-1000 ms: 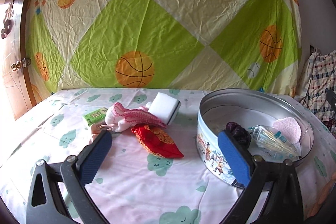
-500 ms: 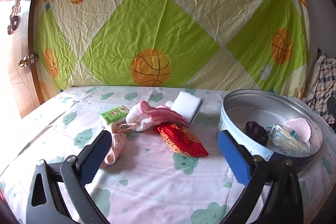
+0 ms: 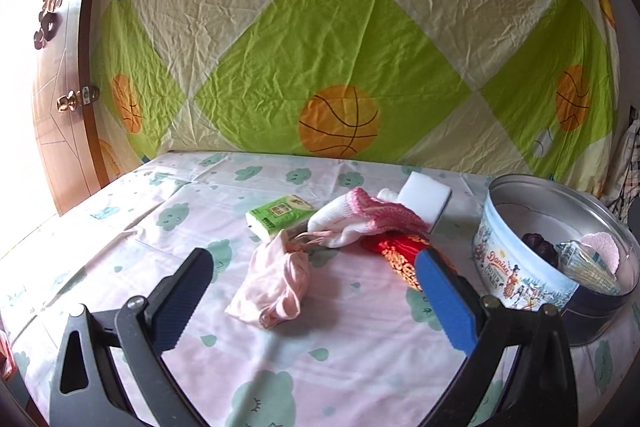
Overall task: Organize soft objects
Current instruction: 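Reach the left tool to the pink cloth and close on it, then grasp the red embroidered pouch with the right tool while the left tool lifts the pink cloth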
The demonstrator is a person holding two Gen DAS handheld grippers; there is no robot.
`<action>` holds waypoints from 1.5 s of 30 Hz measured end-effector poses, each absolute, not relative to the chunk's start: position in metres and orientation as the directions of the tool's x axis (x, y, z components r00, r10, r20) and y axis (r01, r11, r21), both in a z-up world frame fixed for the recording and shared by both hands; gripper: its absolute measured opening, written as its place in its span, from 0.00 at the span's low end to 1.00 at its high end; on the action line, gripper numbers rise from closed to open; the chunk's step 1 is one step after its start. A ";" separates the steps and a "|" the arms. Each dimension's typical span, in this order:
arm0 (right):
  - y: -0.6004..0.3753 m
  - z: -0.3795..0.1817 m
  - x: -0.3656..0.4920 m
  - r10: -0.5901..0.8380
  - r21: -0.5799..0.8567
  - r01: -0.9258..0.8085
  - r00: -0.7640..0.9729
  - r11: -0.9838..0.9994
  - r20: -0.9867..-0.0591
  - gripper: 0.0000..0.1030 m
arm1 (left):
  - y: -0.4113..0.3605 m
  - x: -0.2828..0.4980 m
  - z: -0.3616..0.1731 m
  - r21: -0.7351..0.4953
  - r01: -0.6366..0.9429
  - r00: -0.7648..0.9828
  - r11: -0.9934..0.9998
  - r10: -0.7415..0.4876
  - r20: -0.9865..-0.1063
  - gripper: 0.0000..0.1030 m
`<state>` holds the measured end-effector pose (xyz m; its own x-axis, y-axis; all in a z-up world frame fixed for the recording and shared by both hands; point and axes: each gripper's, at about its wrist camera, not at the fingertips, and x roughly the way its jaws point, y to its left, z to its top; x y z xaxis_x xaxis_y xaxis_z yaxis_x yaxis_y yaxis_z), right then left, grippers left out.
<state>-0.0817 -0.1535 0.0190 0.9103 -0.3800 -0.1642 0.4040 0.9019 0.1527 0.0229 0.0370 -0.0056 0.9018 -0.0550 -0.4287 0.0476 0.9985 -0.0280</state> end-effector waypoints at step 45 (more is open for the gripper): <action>-0.082 -0.007 -0.004 -0.067 0.124 0.142 0.880 0.982 -0.470 0.87 | 0.099 0.128 -0.059 -0.224 0.052 0.631 0.973 -0.206 -0.748 0.10</action>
<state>-0.0037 -0.0824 -0.0069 0.8801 -0.0674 -0.4700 0.1416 0.9821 0.1244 0.1283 0.0994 -0.0588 0.6307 -0.2056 -0.7483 0.0518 0.9733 -0.2238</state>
